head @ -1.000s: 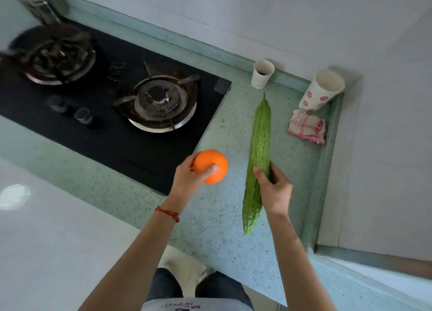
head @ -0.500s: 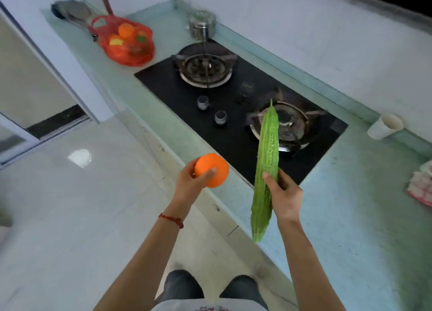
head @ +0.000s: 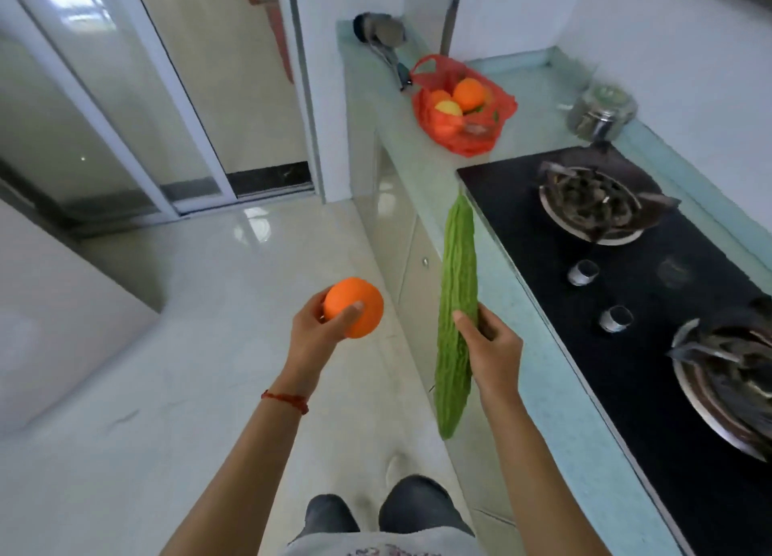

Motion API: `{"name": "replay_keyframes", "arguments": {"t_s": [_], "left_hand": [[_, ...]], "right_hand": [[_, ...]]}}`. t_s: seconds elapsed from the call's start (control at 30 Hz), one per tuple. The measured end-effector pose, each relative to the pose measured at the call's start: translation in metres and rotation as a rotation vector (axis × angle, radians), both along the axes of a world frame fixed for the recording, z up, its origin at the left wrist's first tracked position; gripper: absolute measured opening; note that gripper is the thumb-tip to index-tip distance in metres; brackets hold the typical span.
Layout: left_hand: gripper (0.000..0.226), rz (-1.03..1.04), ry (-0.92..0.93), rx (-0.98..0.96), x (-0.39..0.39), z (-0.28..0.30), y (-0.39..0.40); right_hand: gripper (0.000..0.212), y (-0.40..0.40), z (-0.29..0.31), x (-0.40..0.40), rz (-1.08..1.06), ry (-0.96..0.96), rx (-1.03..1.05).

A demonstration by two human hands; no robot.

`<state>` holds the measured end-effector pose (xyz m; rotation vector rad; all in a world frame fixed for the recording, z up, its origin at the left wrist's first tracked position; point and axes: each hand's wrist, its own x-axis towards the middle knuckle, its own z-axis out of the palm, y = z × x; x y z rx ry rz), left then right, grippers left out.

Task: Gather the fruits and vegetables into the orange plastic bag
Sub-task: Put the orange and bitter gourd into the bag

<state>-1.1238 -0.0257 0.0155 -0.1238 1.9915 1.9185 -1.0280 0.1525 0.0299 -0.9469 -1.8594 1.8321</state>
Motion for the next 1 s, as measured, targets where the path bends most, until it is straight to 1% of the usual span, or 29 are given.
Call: {"name": "replay_keyframes", "arguments": {"t_s": [0.13, 0.27, 0.33, 0.43, 0.5, 0.6, 0.8, 0.87, 0.93, 1.0], "left_hand": [[0.054, 0.097, -0.001, -0.005, -0.043, -0.008, -0.015], [0.042, 0.147, 0.023, -0.005, -0.099, -0.014, -0.012], [0.043, 0.165, 0.030, -0.023, -0.131, -0.015, -0.005], [0.047, 0.173, 0.032, -0.050, -0.172, -0.012, 0.003], [0.051, 0.171, 0.042, -0.061, -0.203, -0.008, 0.011], [0.044, 0.166, 0.057, -0.064, -0.245, -0.003, 0.024], [0.045, 0.107, 0.047, -0.075, -0.318, -0.004, 0.054], [0.046, 0.052, 0.049, -0.067, -0.345, -0.005, 0.067], [0.052, -0.012, 0.055, -0.059, -0.374, -0.005, 0.081], [0.048, -0.086, 0.064, -0.045, -0.404, -0.005, 0.097]], "right_hand": [[0.017, -0.005, -0.003, -0.063, 0.096, 0.005, 0.019], [0.010, 0.003, -0.008, -0.130, 0.156, 0.020, 0.004], [0.013, 0.013, -0.010, -0.168, 0.184, 0.023, -0.001], [0.006, 0.025, -0.008, -0.214, 0.183, 0.037, -0.016], [0.009, 0.034, -0.004, -0.248, 0.193, 0.053, -0.015], [0.017, 0.045, 0.000, -0.291, 0.197, 0.060, -0.028], [0.016, 0.065, 0.001, -0.352, 0.139, 0.062, -0.026], [0.013, 0.074, 0.000, -0.369, 0.086, 0.056, -0.020], [0.014, 0.085, -0.002, -0.385, 0.022, 0.050, -0.001], [0.013, 0.094, -0.002, -0.401, -0.051, 0.048, 0.013]]}}
